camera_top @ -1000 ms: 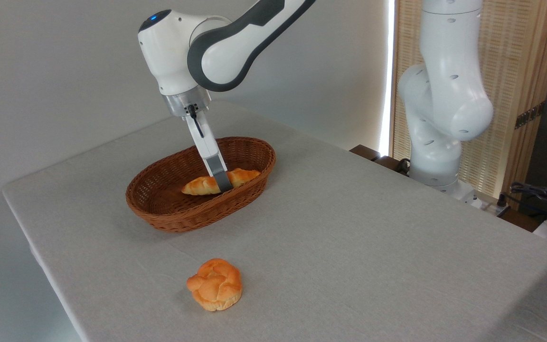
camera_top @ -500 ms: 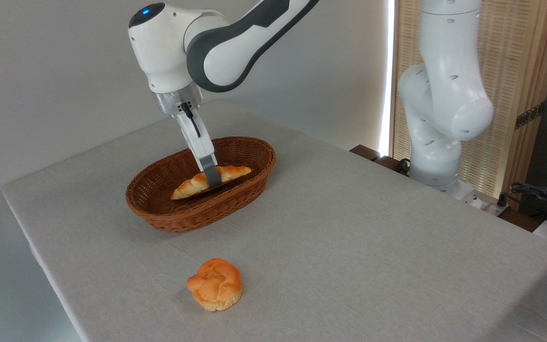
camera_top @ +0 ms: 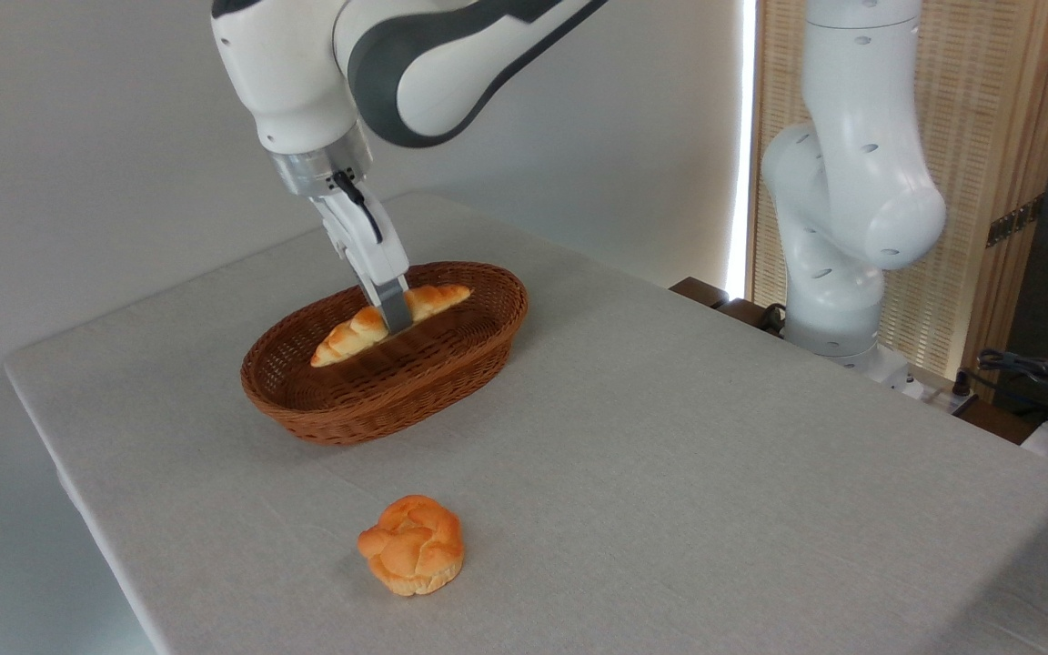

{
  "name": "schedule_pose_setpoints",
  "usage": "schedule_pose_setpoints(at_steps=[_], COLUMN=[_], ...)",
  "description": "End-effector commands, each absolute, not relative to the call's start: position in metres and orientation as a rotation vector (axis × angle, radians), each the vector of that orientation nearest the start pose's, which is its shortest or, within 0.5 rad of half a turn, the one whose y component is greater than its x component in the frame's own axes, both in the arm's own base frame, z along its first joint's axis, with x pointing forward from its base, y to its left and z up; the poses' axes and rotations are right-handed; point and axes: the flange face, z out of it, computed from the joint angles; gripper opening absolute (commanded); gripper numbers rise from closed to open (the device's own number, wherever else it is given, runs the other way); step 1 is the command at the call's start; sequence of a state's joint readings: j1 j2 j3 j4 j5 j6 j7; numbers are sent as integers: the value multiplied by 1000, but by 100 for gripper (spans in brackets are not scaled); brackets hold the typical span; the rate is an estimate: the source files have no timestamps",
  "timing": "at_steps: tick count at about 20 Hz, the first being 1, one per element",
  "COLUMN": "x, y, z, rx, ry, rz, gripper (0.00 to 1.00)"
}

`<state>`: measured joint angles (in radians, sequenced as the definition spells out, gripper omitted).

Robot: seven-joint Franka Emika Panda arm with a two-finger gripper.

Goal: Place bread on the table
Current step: 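Close the gripper on the braided roll and lift it from the basket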

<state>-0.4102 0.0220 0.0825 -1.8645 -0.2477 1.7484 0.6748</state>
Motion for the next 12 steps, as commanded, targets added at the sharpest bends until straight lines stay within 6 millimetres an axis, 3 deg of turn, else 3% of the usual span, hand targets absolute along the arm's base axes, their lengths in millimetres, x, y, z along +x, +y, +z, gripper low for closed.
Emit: schedule_pose_setpoints(at_steps=[1,4,7,11,12], x=[520,512,514,517,518], y=[-154,-104,-70,-29,-10], z=[518,527,524,499,485], rx=[-3084,-3079,-3094,-3094,-3094], ry=[1590,1668,1633,1589,1623], rz=[152,220,233,272,290], gripper=[25,25,26,28,28])
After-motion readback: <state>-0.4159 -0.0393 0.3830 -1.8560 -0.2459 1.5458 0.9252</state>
